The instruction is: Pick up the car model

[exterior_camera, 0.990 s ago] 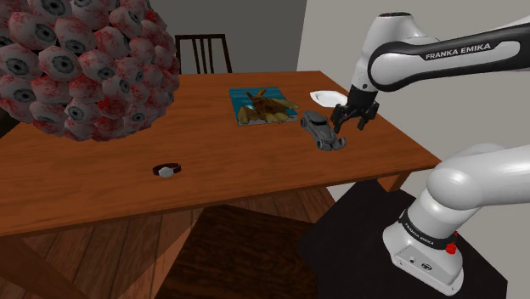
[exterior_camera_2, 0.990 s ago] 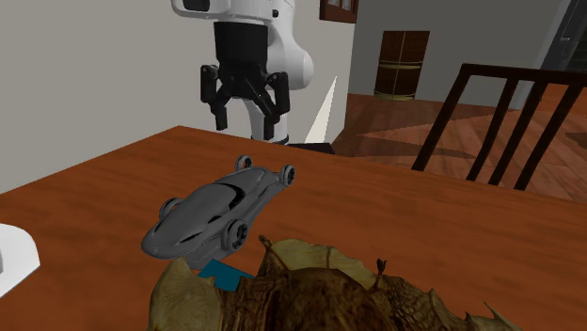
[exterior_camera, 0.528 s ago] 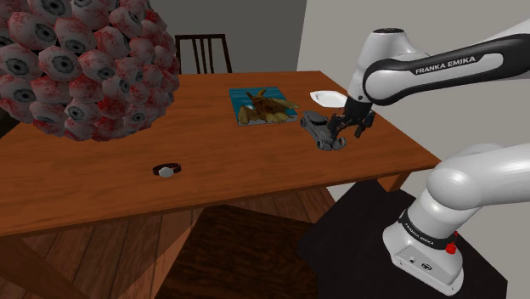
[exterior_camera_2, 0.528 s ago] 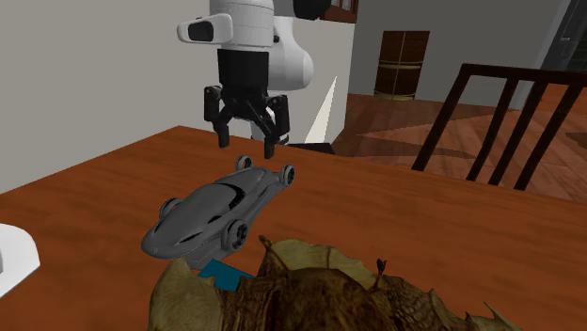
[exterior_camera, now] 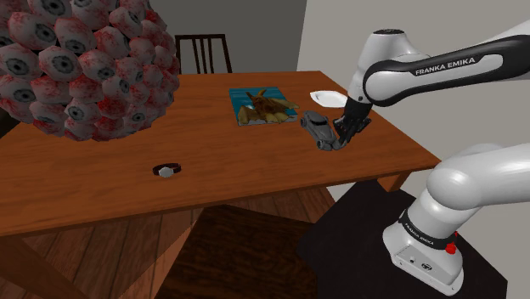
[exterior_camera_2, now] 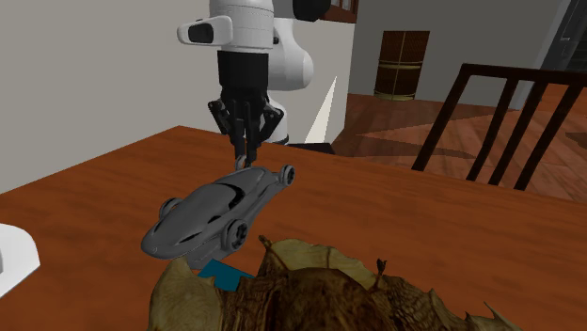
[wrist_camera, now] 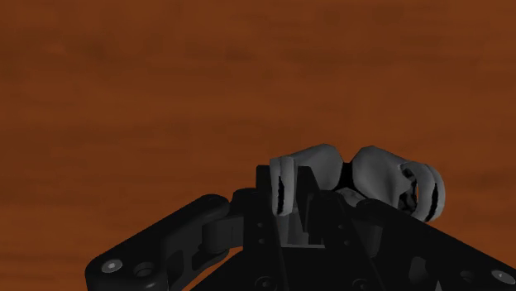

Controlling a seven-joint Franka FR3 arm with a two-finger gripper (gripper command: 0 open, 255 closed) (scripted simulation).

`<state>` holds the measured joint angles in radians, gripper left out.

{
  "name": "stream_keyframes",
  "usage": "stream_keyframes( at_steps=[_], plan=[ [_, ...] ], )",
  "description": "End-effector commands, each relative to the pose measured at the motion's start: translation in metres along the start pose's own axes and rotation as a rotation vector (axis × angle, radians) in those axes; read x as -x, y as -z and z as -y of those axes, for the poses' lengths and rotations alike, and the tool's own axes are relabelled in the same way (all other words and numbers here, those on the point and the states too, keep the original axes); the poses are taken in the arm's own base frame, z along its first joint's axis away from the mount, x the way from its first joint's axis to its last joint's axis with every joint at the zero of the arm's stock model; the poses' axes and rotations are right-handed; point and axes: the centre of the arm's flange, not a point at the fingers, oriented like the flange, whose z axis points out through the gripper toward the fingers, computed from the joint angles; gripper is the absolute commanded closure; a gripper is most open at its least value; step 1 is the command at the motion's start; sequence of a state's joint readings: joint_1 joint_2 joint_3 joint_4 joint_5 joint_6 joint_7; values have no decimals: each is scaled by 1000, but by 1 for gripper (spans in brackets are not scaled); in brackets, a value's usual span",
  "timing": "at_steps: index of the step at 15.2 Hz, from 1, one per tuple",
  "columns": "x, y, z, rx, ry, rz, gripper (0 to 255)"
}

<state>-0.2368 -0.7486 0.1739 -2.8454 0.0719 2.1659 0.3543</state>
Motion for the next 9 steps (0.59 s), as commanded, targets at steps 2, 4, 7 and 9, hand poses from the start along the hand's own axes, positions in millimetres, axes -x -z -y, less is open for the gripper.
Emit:
stream_keyframes(
  at_steps=[2, 4, 7, 9],
  plan=[
    [0, 0, 1, 0, 0, 0, 255],
    [-1, 11, 0, 0, 0, 0, 255],
    [-2, 27, 0, 0, 0, 0, 255],
    [-3, 37, 0, 0, 0, 0, 255]
  ],
)
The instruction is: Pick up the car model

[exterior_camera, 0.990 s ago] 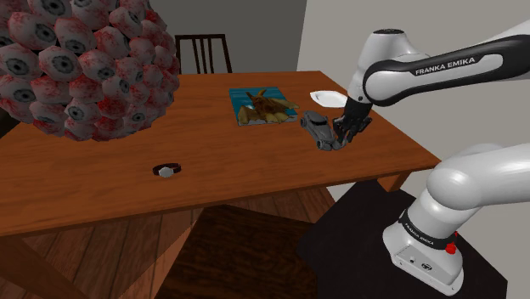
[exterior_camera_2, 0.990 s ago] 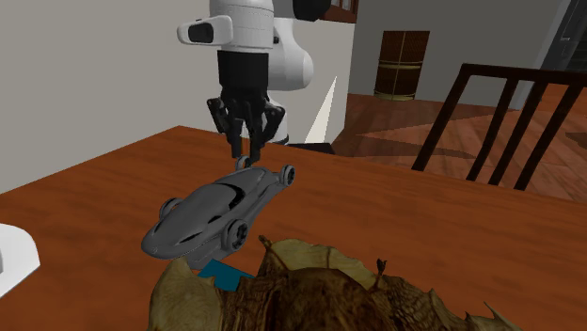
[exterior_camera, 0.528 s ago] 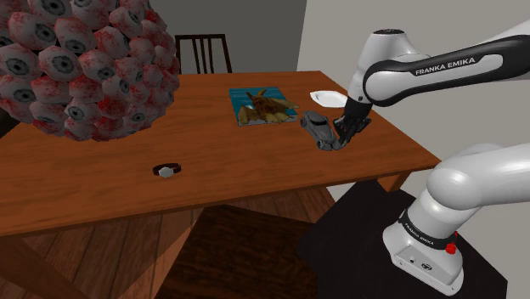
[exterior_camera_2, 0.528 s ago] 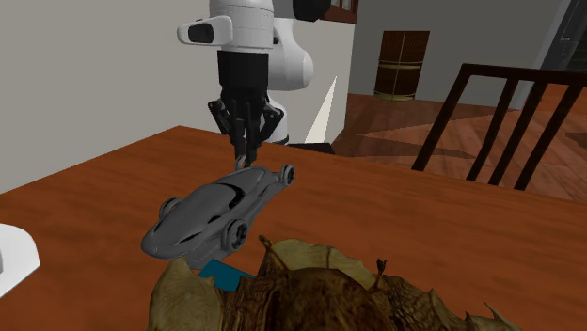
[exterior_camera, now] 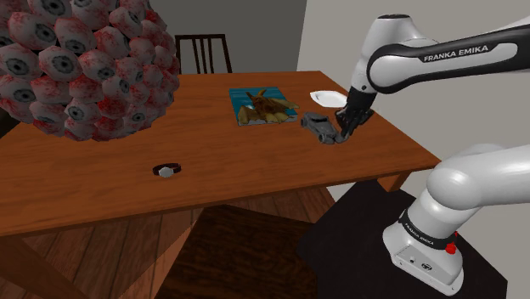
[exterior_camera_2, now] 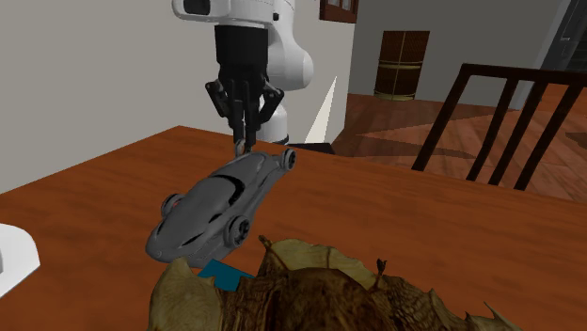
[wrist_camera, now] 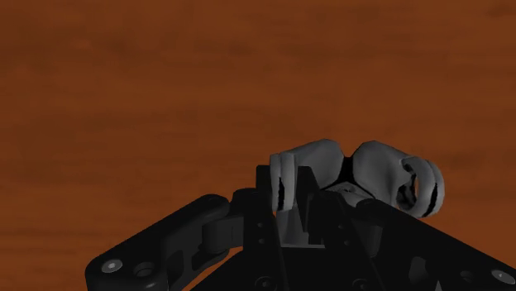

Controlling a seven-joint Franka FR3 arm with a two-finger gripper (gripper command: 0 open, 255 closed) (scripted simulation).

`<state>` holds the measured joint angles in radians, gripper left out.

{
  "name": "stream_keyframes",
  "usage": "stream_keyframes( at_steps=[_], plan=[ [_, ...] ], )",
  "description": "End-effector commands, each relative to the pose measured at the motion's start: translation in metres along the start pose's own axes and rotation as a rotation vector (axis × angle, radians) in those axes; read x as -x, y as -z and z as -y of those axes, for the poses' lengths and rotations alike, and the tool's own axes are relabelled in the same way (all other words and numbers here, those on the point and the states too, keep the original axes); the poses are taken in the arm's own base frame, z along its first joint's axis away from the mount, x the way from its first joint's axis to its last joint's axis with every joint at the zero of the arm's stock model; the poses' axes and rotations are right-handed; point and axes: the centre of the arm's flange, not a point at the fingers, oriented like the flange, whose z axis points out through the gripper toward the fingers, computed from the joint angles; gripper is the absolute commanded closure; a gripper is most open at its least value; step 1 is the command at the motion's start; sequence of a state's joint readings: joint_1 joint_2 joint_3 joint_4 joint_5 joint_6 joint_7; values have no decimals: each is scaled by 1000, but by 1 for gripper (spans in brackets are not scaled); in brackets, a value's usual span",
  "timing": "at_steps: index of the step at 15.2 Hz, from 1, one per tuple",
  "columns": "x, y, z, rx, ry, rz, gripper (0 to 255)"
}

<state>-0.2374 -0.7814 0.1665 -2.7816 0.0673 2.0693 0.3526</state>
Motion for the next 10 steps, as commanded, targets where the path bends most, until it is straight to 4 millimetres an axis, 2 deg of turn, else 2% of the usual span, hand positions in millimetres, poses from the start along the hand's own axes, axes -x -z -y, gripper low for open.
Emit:
stream_keyframes(
  at_steps=[1, 8, 10],
  plan=[
    [-1, 11, -1, 0, 0, 0, 255],
    [-4, 48, -2, 0, 0, 0, 255],
    [-4, 49, -2, 0, 0, 0, 255]
  ],
)
